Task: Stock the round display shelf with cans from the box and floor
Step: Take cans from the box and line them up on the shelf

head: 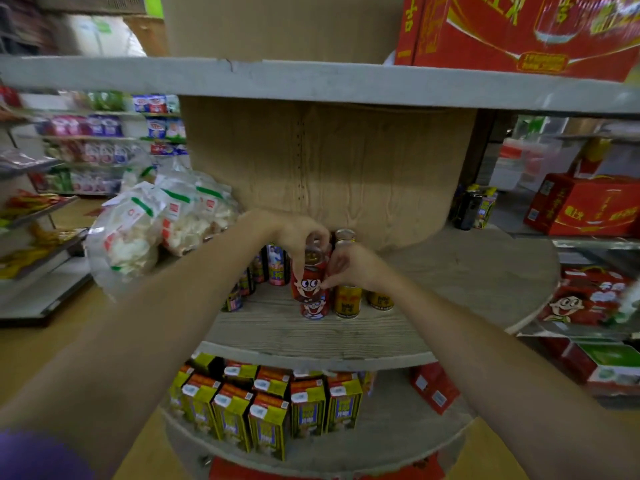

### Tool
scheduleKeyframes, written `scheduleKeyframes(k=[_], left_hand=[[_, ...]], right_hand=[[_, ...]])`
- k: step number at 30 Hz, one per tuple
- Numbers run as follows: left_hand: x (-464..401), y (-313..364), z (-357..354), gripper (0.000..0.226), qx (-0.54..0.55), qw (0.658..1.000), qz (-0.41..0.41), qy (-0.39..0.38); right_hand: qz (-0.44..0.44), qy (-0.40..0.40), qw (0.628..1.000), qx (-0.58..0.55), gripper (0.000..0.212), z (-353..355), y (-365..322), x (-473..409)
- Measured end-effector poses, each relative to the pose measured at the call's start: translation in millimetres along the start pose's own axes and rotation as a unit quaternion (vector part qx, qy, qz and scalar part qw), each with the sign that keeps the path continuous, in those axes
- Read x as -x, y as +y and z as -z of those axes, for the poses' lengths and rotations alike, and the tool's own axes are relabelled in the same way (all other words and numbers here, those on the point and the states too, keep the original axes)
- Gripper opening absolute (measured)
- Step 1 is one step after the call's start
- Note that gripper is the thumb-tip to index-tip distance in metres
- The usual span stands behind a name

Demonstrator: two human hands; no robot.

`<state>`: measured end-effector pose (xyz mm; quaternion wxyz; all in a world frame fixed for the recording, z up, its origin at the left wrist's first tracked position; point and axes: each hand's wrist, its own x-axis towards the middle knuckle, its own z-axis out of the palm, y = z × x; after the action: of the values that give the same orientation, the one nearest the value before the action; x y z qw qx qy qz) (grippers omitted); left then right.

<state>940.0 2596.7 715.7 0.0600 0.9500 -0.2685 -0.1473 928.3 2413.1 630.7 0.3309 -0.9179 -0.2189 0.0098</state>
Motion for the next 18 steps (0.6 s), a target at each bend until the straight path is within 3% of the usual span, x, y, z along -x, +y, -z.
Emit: scheduleKeyframes(k=[6, 12, 18], left_hand=[[26, 14, -20, 0.062, 0.023, 0.999, -0.009, 0.039], [25, 23, -42, 0.063, -0.004, 1.000, 0.000, -0.025], [15, 11, -82, 0.066, 0.012, 0.999, 0.027, -0.037]], right_hand=[[-0.026, -0.030, 0.999, 0.003, 0.034, -16, 5, 20], [-0.026, -0.058, 0.998, 0.025, 0.029, -19, 2, 35], [-0.069, -0.073, 0.994, 0.036, 0.024, -22, 17, 46]])
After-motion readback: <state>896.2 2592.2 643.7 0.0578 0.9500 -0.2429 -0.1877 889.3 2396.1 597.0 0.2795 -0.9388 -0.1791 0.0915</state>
